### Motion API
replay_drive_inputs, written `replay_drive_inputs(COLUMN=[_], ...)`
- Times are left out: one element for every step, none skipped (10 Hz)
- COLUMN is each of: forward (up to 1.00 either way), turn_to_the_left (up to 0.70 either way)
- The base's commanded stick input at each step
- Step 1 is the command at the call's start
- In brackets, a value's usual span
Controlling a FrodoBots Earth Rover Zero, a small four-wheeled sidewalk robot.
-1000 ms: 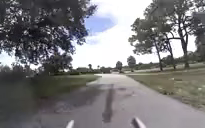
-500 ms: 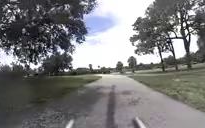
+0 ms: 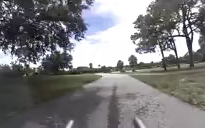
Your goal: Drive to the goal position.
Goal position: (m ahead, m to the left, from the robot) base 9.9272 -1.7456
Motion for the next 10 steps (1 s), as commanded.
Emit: replay_drive_inputs(forward=[0.7, 0.7, 0.7, 0.7, 0.7, 0.7, 0.7, 0.7, 0.7, 0.7], turn_to_the_left=[0.0, 0.0, 0.0, 0.0, 0.0, 0.0, 0.0, 0.0, 0.0, 0.0])
